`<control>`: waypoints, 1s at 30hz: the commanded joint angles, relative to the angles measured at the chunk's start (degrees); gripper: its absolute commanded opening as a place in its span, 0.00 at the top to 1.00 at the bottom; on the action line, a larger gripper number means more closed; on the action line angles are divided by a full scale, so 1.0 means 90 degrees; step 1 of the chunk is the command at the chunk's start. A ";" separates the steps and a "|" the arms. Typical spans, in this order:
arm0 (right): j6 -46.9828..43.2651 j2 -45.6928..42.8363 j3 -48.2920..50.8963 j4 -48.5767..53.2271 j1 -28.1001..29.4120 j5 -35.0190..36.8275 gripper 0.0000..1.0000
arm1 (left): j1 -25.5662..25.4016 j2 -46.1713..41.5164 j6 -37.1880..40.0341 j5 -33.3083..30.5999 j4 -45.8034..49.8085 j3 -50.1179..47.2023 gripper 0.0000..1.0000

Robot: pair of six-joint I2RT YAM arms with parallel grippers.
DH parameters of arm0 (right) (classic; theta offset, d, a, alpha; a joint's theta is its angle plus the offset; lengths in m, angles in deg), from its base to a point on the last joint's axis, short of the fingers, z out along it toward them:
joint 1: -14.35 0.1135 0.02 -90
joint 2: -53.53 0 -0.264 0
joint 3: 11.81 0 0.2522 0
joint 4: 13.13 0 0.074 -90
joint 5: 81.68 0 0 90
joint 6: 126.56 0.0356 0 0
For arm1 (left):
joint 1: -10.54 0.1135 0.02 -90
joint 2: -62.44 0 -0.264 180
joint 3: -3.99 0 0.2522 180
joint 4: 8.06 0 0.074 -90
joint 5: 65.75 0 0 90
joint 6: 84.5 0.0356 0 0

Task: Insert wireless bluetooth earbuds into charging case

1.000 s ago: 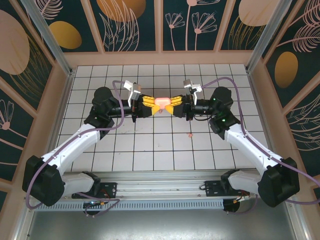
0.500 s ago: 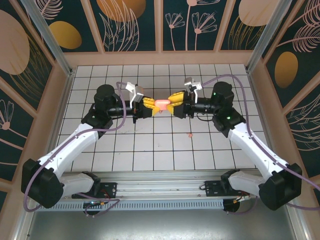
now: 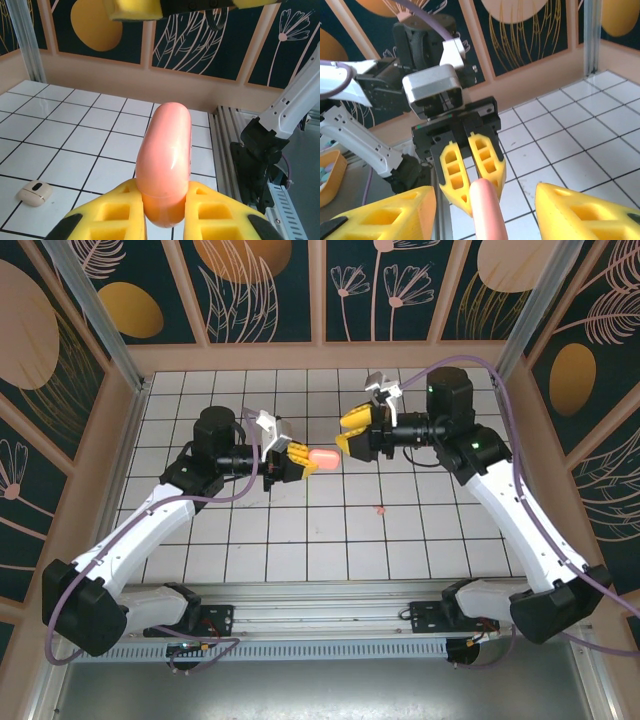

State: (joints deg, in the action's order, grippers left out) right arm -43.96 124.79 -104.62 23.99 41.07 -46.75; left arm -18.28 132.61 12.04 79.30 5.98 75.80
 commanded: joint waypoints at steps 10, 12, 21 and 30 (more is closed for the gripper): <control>-0.0675 0.0713 -0.0846 0.1280 0.0319 -0.0061 0.45 | -0.0010 0.0055 0.0307 0.0205 0.0165 0.0260 0.84; -0.0691 0.0781 -0.0846 0.1324 0.0355 -0.0097 0.45 | -0.0009 0.0064 0.0296 0.0213 0.0148 0.0269 0.84; -0.0712 0.1063 -0.0827 0.1492 0.0390 -0.0392 0.45 | -0.0002 0.0064 0.0218 0.0291 0.0036 0.0301 0.83; -0.0775 0.1064 -0.0671 0.1504 0.0390 -0.0561 0.47 | -0.0006 0.0171 -0.0010 0.0346 -0.0049 0.0415 0.83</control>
State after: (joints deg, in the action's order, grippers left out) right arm -49.77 134.48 -110.58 36.97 44.11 -49.87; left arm -18.28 133.82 12.94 80.65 7.40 77.39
